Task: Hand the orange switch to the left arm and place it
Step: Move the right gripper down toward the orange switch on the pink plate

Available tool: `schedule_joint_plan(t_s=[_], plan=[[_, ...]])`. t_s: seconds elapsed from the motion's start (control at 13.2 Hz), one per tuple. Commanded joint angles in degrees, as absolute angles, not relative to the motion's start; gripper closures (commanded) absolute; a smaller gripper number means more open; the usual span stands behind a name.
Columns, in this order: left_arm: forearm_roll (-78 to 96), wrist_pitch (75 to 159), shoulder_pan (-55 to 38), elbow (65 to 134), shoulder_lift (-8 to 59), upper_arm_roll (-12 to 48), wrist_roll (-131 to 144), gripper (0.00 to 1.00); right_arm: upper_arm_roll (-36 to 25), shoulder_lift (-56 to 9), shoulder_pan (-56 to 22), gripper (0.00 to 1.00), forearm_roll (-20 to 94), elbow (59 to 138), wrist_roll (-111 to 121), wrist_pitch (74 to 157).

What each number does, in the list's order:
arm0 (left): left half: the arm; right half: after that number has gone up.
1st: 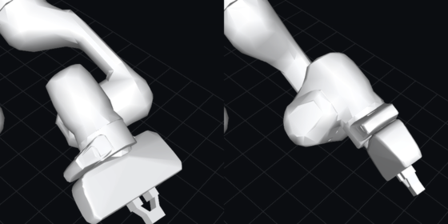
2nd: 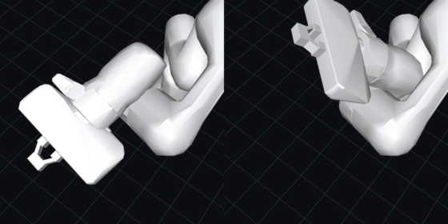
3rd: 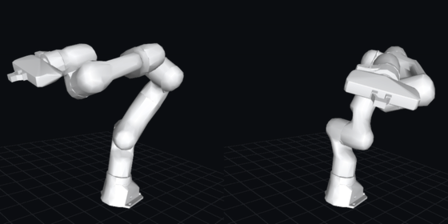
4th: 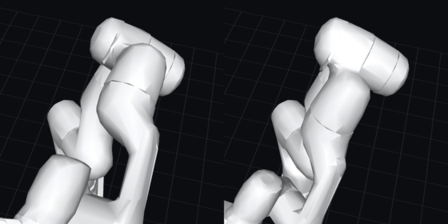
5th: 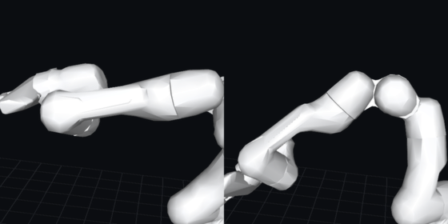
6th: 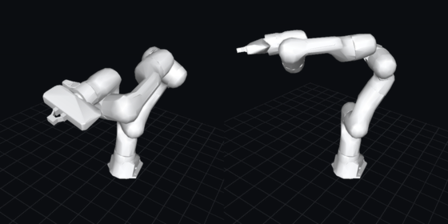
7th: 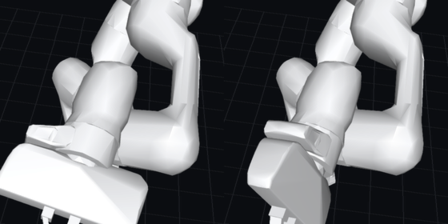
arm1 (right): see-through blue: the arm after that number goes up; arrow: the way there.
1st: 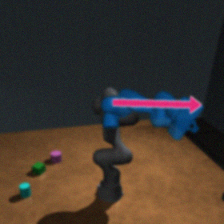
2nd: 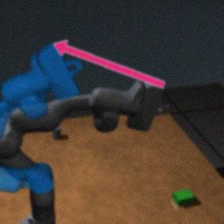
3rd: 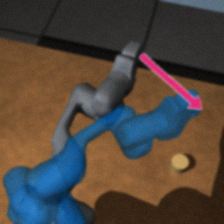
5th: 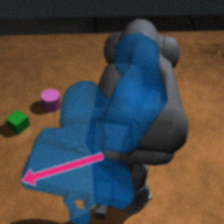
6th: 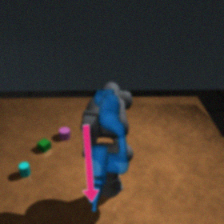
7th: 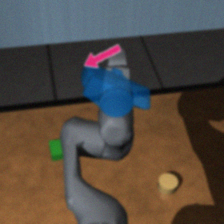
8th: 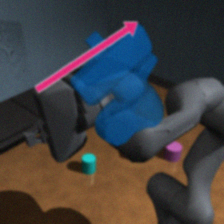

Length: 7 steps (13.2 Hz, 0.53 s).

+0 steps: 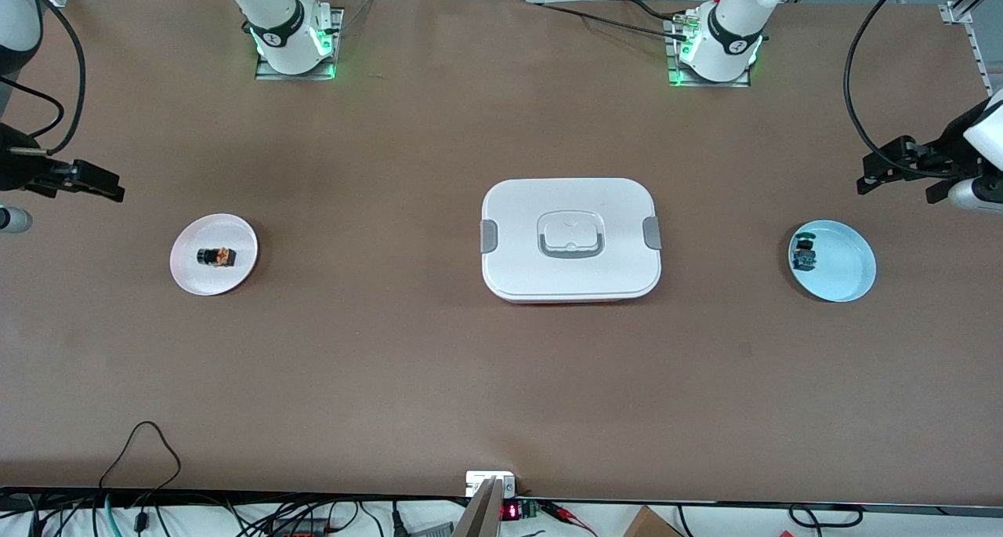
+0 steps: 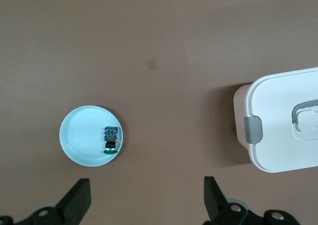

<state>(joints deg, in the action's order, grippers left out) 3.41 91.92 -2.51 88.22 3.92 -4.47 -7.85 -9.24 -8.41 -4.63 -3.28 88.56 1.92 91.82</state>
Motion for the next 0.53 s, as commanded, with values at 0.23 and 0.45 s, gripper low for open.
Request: schedule_joint_plan(t_s=[0.23, 0.45], plan=[[2.9, 90.8, -2.4, 86.4, 4.7, -4.4, -7.9, 0.00, -9.1, -13.5, -4.7, 0.00, -5.4, 88.4, 1.8, 99.6], [2.9, 90.8, -2.3, 86.4, 4.7, -4.4, -7.9, 0.00, -9.1, -16.3, -4.4, 0.00, -6.7, 88.4, 1.8, 103.4]])
